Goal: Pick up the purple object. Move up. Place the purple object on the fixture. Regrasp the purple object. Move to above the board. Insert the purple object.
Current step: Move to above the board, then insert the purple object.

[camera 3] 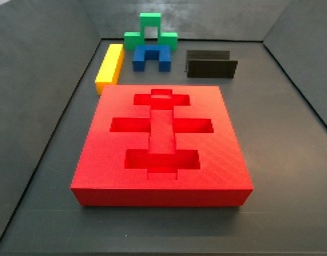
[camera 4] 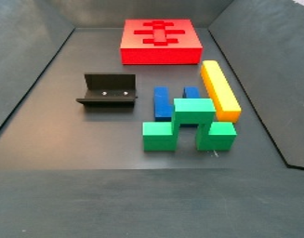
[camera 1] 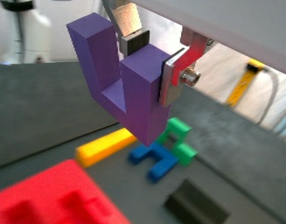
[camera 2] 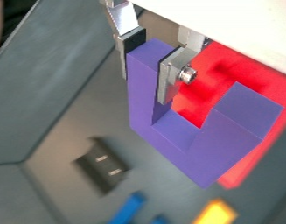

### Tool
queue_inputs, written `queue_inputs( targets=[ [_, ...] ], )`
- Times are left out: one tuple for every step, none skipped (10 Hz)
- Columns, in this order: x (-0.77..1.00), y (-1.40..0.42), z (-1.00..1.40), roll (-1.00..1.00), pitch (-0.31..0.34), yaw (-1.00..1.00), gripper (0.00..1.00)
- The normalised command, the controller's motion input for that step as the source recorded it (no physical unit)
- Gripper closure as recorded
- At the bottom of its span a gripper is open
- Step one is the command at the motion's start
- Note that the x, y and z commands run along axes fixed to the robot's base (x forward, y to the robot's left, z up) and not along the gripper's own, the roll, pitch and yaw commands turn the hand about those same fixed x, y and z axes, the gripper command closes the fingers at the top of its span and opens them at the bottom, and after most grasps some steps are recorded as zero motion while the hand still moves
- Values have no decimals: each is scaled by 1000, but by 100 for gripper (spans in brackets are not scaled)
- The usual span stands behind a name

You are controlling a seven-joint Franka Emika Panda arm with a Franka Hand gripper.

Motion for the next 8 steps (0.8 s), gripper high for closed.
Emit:
queue_inputs(
  targets=[
    [-468,-358,58,-1000,29,-24,100],
    [-202,-155,42,-1000,32,-22,100],
    [-156,-119,27,-1000,23,-23,100],
    [-107,-15,10,-914,2,-16,100],
    [-91,3,8,-764,-12,-19,100],
    [-70,21,-4,-475,-28,-12,100],
    [-49,13,-1,-294,-34,-7,100],
    [0,-209,0,41,0,0,100]
  ],
)
